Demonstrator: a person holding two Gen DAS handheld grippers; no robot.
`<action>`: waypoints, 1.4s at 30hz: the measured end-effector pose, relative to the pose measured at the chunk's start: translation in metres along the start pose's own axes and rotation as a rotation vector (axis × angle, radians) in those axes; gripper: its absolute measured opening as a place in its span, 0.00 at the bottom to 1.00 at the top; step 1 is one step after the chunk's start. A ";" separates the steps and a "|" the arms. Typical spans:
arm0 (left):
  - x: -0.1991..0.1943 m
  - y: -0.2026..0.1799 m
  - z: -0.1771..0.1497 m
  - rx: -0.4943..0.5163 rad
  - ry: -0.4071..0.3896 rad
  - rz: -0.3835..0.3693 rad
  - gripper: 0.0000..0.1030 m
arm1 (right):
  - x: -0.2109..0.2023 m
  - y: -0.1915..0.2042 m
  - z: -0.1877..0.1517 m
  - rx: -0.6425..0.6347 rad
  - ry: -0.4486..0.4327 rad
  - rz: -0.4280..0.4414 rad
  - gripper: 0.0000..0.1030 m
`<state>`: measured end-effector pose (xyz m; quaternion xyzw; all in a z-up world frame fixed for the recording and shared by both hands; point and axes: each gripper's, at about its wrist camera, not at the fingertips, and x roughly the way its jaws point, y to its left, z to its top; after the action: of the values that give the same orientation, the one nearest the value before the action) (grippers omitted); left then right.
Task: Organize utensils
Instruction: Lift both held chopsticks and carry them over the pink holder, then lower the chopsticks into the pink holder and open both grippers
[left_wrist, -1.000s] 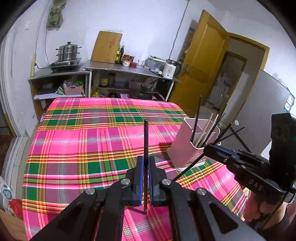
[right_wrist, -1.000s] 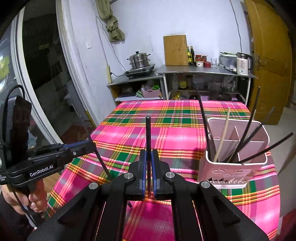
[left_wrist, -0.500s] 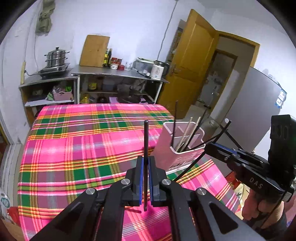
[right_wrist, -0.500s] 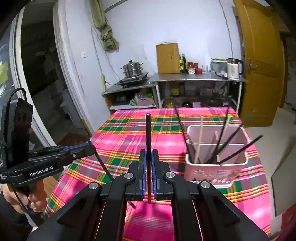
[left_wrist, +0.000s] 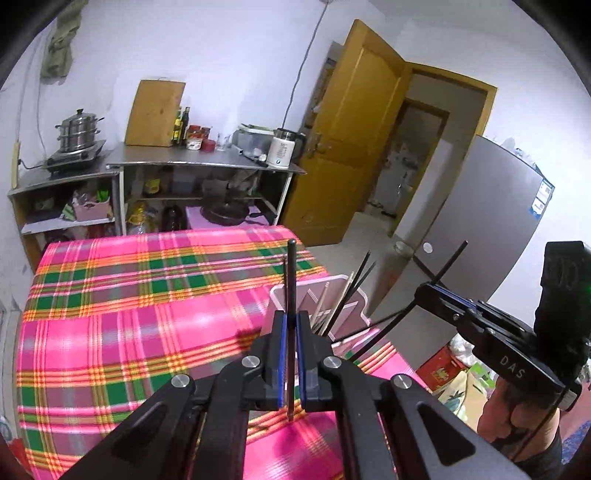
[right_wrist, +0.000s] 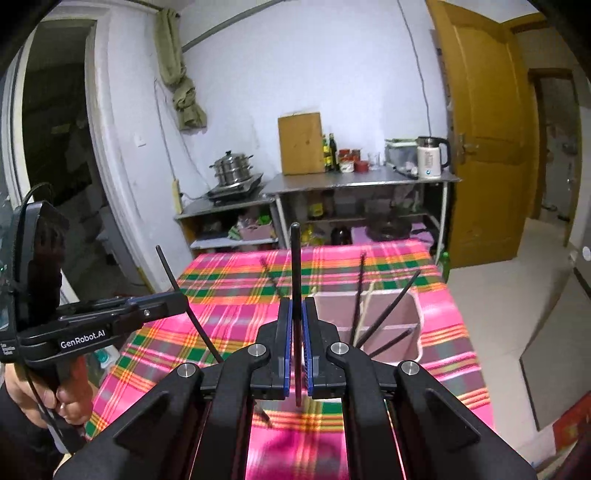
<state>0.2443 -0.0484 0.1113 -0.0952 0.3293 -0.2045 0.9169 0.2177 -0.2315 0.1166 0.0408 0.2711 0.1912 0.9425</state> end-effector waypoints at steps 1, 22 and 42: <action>0.001 -0.002 0.004 0.001 -0.004 -0.003 0.04 | -0.001 -0.002 0.004 0.000 -0.008 -0.005 0.05; 0.046 -0.035 0.062 0.057 -0.069 -0.025 0.04 | 0.015 -0.032 0.039 0.030 -0.076 -0.035 0.05; 0.095 -0.023 0.025 0.077 0.013 0.006 0.04 | 0.062 -0.043 0.005 0.050 0.046 -0.041 0.05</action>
<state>0.3199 -0.1094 0.0841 -0.0576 0.3275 -0.2149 0.9183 0.2830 -0.2479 0.0827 0.0544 0.2979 0.1658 0.9385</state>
